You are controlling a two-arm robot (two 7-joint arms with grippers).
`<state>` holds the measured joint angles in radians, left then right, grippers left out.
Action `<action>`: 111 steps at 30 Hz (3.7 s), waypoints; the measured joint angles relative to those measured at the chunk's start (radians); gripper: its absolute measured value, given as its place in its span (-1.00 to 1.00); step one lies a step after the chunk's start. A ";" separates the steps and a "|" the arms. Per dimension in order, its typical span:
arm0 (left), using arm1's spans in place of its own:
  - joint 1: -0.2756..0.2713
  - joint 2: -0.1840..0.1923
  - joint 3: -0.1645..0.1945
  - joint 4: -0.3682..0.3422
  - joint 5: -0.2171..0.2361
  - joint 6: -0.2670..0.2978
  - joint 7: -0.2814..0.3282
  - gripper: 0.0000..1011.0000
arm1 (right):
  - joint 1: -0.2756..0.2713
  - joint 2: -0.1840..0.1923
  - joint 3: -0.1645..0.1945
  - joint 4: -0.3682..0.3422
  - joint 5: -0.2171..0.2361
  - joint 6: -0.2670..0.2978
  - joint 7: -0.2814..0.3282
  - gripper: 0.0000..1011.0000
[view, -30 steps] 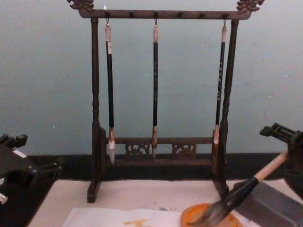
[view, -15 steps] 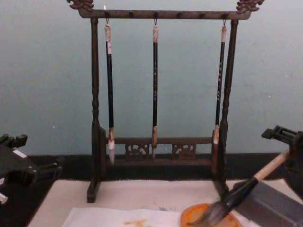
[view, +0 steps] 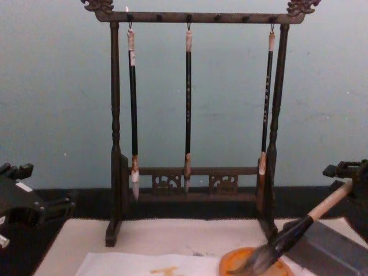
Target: Pick up the brush from the inkstone, write on the paper, then place the brush back to its original position.
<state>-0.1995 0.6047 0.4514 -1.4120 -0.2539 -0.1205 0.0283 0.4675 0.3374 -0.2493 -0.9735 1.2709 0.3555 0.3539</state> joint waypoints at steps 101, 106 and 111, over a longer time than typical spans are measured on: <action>0.000 0.000 0.000 0.000 0.000 0.000 0.000 1.00 | -0.097 0.179 -0.387 -0.722 -0.591 -0.178 0.011 -0.71; 0.000 0.000 0.000 0.000 0.000 0.000 0.000 1.00 | -0.101 0.163 -0.386 -0.704 -0.599 -0.171 0.020 -0.71; 0.000 0.000 0.000 0.000 0.000 0.000 0.000 1.00 | -0.105 0.150 -0.379 -0.694 -0.620 -0.172 0.019 -0.71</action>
<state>-0.1995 0.6047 0.4514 -1.4120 -0.2539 -0.1205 0.0283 0.3623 0.4872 -0.6287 -1.6676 0.6511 0.1834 0.3726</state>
